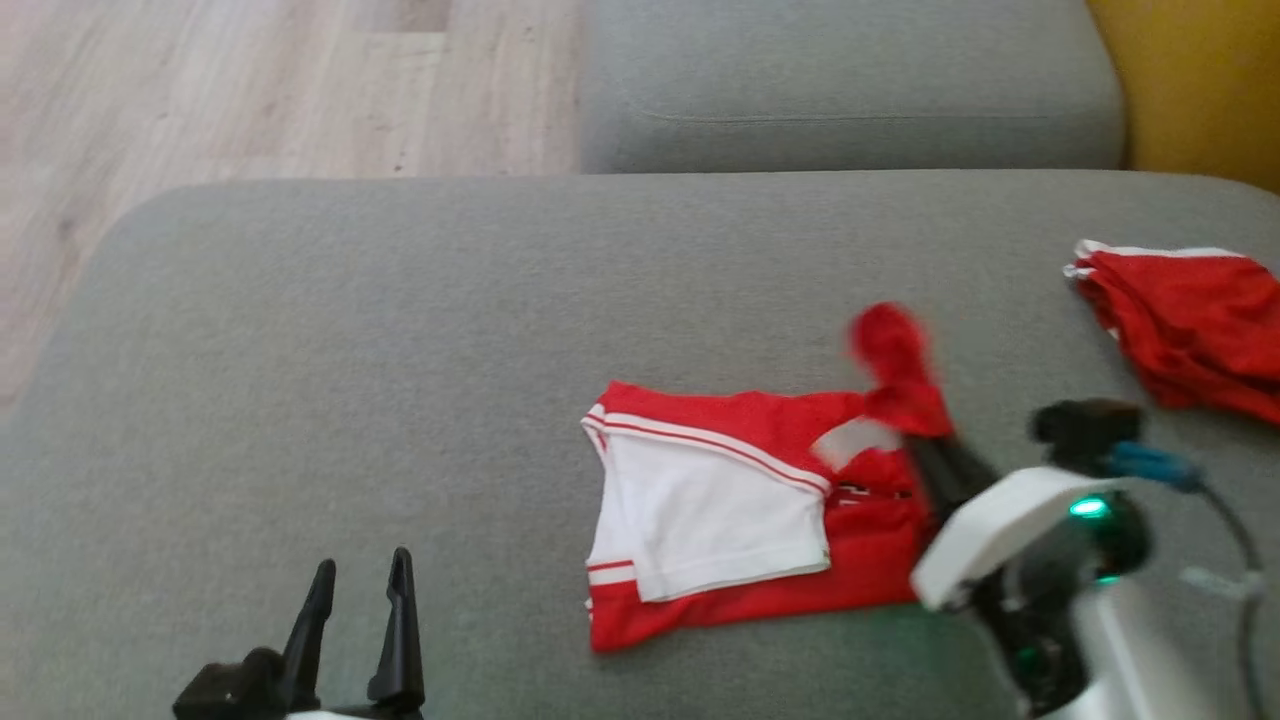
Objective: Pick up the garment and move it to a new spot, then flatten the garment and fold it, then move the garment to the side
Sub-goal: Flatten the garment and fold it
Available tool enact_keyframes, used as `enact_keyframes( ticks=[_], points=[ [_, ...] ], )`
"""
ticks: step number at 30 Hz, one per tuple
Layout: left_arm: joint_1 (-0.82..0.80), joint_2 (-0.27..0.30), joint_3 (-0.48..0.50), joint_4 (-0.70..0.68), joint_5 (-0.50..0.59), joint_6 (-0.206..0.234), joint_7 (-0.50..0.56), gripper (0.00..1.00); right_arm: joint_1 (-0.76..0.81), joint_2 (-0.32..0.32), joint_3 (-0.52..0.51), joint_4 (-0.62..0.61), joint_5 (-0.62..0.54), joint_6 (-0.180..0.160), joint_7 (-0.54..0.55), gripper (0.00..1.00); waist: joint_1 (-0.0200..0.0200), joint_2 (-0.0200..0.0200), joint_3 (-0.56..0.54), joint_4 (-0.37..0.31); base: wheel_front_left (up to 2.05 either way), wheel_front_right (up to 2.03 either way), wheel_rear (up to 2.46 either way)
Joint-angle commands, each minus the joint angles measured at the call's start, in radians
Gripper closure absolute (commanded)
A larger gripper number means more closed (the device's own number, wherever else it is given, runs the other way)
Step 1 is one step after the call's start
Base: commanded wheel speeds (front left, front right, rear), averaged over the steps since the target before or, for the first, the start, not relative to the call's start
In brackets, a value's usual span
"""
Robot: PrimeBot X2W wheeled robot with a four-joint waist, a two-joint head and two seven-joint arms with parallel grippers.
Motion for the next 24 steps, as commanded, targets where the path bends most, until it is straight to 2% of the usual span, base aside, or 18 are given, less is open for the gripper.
enact_keyframes(
  ticks=[1, 4, 7, 19, 20, 21, 22, 24],
  points=[
    [-0.057, 0.006, 0.034, -0.024, -0.005, -0.005, -0.003, 0.0, -0.036, 0.012, 0.06, -0.039, 0.033, 0.007, 0.001, 1.0, 0.0001, -0.0001, 0.01, 0.024, 0.0, 0.0, 0.0],
    [-0.062, 0.004, 0.032, -0.021, -0.005, -0.008, -0.004, 0.0, -0.049, 0.017, 0.105, -0.023, 0.049, 0.007, -0.008, 1.0, 0.0001, -0.0001, 0.016, 0.04, 0.0, 0.0, 0.0],
    [-0.071, -0.001, 0.027, -0.015, -0.004, -0.011, -0.004, 0.0, -0.076, 0.02, 0.176, 0.028, 0.113, 0.007, -0.038, 1.0, 0.0001, -0.0001, 0.026, 0.065, 0.0, 0.0, 0.0],
    [-0.106, -0.02, 0.018, 0.015, -0.005, -0.026, -0.012, 0.0, -0.233, 0.02, 0.375, 0.316, 0.257, 0.007, -0.19, 1.0, 0.0001, -0.0001, 0.045, 0.128, 0.0, 0.0, 0.0],
    [-0.108, -0.022, 0.017, 0.018, -0.005, -0.027, -0.013, 0.0, -0.244, 0.02, 0.388, 0.337, 0.265, 0.007, -0.198, 0.63, 0.0001, -0.0001, 0.045, 0.129, 0.0, 0.0, 0.0],
    [-0.109, -0.024, 0.016, 0.021, -0.005, -0.028, -0.014, 0.0, -0.253, 0.02, 0.404, 0.354, 0.273, 0.007, -0.205, 0.12, 0.0001, -0.0001, 0.045, 0.131, 0.0, 0.0, 0.0],
    [-0.111, -0.025, 0.016, 0.023, -0.005, -0.028, -0.015, 0.0, -0.26, 0.02, 0.42, 0.363, 0.285, 0.007, -0.213, 0.0, 0.0001, -0.0001, 0.044, 0.131, 0.0, 0.0, 0.0],
    [-0.111, -0.027, 0.017, 0.027, -0.007, -0.028, -0.017, 0.0, -0.273, 0.02, 0.454, 0.368, 0.316, 0.007, -0.23, 0.0, 0.0001, -0.0001, 0.043, 0.129, 0.0, 0.0, 0.0]
  ],
)
